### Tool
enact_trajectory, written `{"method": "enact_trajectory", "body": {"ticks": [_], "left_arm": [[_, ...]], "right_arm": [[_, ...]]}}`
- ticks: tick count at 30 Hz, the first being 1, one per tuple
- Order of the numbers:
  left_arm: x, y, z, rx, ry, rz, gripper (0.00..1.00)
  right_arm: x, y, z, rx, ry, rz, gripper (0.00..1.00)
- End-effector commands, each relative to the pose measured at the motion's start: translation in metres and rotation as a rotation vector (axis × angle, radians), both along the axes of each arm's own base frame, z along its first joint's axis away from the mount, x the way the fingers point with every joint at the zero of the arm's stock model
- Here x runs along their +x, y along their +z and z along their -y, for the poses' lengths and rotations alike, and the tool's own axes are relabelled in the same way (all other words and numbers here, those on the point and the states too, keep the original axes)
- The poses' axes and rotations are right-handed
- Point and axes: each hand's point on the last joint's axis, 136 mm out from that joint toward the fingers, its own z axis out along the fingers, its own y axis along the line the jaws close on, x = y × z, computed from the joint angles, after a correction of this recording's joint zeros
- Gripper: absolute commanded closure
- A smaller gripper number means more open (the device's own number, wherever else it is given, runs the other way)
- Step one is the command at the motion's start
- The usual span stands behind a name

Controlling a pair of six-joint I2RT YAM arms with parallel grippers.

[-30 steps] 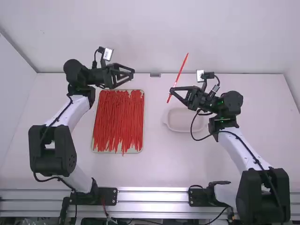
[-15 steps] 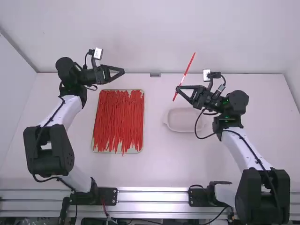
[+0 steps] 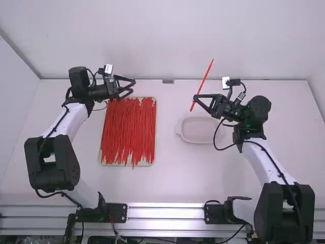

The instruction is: Fasten the cable tie

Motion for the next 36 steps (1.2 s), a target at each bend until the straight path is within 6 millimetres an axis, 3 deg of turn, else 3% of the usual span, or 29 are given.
{"method": "enact_trajectory", "body": {"ticks": [1, 5, 12, 15, 23, 36], "left_arm": [[0.006, 0.001, -0.007, 0.139, 0.060, 0.123, 0.01], [-0.003, -0.029, -0.007, 0.222, 0.070, 0.030, 0.01], [-0.018, -0.054, -0.006, 0.298, 0.051, -0.051, 0.01], [-0.027, -0.065, -0.005, 0.340, 0.032, -0.079, 0.01], [-0.042, -0.088, -0.009, 0.433, 0.026, -0.167, 0.01], [-0.050, -0.102, -0.003, 0.537, -0.008, -0.169, 0.00]], "right_arm": [[0.001, 0.005, 0.005, -0.038, -0.013, 0.084, 1.00], [0.012, -0.016, 0.014, -0.084, -0.076, 0.044, 1.00], [0.023, -0.045, 0.018, -0.167, -0.155, 0.002, 1.00], [0.035, -0.069, 0.031, -0.248, -0.257, -0.046, 1.00], [0.047, -0.115, 0.053, -0.435, -0.435, -0.153, 1.00], [0.039, -0.167, 0.059, -0.755, -0.595, -0.250, 1.00]]}}
